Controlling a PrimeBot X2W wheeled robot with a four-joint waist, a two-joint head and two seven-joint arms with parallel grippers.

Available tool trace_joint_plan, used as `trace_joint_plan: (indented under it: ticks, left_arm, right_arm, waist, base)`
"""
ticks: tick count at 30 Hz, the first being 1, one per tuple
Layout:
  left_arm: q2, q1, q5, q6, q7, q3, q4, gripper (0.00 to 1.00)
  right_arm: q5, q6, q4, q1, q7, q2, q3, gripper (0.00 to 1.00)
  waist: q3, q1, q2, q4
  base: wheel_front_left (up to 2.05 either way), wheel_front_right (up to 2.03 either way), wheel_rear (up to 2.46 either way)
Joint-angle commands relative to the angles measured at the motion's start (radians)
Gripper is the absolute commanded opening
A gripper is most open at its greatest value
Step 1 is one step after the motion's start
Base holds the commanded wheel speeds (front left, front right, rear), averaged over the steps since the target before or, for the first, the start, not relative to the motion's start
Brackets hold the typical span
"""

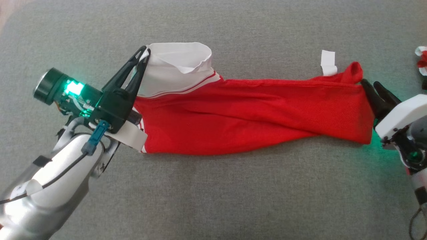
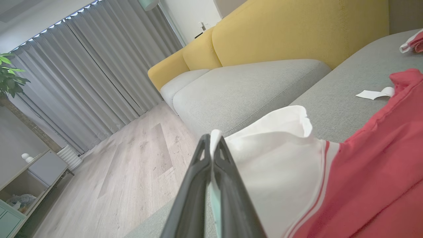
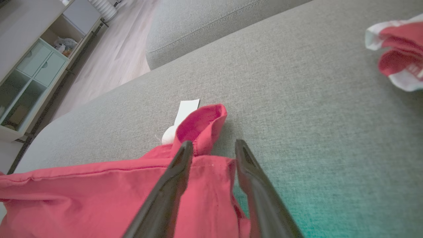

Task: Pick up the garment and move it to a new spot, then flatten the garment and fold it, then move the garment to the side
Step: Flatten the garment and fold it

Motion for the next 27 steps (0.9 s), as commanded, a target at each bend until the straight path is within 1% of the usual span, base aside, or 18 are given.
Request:
trace_joint_plan:
  ticks: [1, 3, 4, 6, 7, 8, 14, 20, 24, 27]
  left_arm:
    - [0.035, -0.050, -0.003, 0.003, -0.003, 0.039, -0.020, 0.00]
    - [0.032, -0.050, -0.005, 0.002, -0.005, 0.036, -0.015, 0.00]
    - [0.031, -0.050, -0.006, 0.002, -0.006, 0.035, -0.012, 0.00]
    - [0.030, -0.050, -0.008, 0.001, -0.008, 0.033, -0.006, 0.00]
    - [0.030, -0.050, -0.008, 0.001, -0.008, 0.033, -0.006, 0.00]
    - [0.030, -0.050, -0.009, 0.001, -0.009, 0.033, -0.004, 0.00]
    - [0.028, -0.049, -0.013, 0.005, -0.020, 0.030, 0.010, 0.00]
    - [0.036, -0.054, -0.011, 0.010, -0.052, 0.036, 0.012, 0.00]
    - [0.044, -0.063, -0.024, 0.007, -0.086, 0.053, -0.009, 0.00]
    - [0.057, -0.086, -0.029, 0.000, -0.110, 0.071, -0.037, 0.00]
  right_arm:
    - [0.026, -0.001, -0.019, -0.016, 0.005, -0.035, 0.018, 0.45]
    - [0.059, -0.001, -0.010, -0.016, 0.014, -0.043, 0.024, 0.26]
    - [0.073, -0.001, -0.005, -0.016, 0.022, -0.048, 0.031, 0.19]
    - [0.086, -0.001, 0.001, -0.014, 0.035, -0.060, 0.048, 0.12]
    - [0.086, -0.001, 0.001, -0.014, 0.035, -0.060, 0.048, 0.12]
    - [0.092, -0.001, 0.002, -0.013, 0.036, -0.063, 0.054, 0.00]
    - [0.158, -0.001, -0.024, -0.012, -0.010, -0.084, 0.076, 0.00]
    - [0.204, -0.001, -0.076, -0.003, -0.074, -0.130, 0.086, 0.00]
    - [0.230, -0.001, -0.135, -0.003, -0.141, -0.167, 0.075, 0.00]
    - [0.237, -0.001, -0.205, -0.009, -0.198, -0.204, 0.065, 0.00]
  waist:
    - [-0.001, 0.0000, 0.0000, 0.006]
    - [-0.002, 0.0000, 0.0000, 0.011]
    - [-0.003, 0.0000, 0.0000, 0.012]
    - [-0.004, 0.0000, 0.0000, 0.015]
    - [-0.004, 0.0000, 0.0000, 0.015]
    - [-0.004, 0.0000, 0.0000, 0.015]
    - [-0.013, 0.0000, 0.0000, 0.012]
    - [-0.047, 0.0000, 0.0000, 0.001]
    - [-0.081, 0.0000, 0.0000, -0.010]
    - [-0.115, 0.0000, 0.0000, -0.019]
  base:
    - [0.00, 0.00, 0.00]
    - [0.00, 0.00, 0.00]
    - [0.00, 0.00, 0.00]
    - [0.00, 0.00, 0.00]
    - [0.00, 0.00, 0.00]
    - [0.00, 0.00, 0.00]
    - [0.00, 0.00, 0.00]
    - [0.00, 0.00, 0.00]
    - [0.00, 0.00, 0.00]
    - [0.00, 0.00, 0.00]
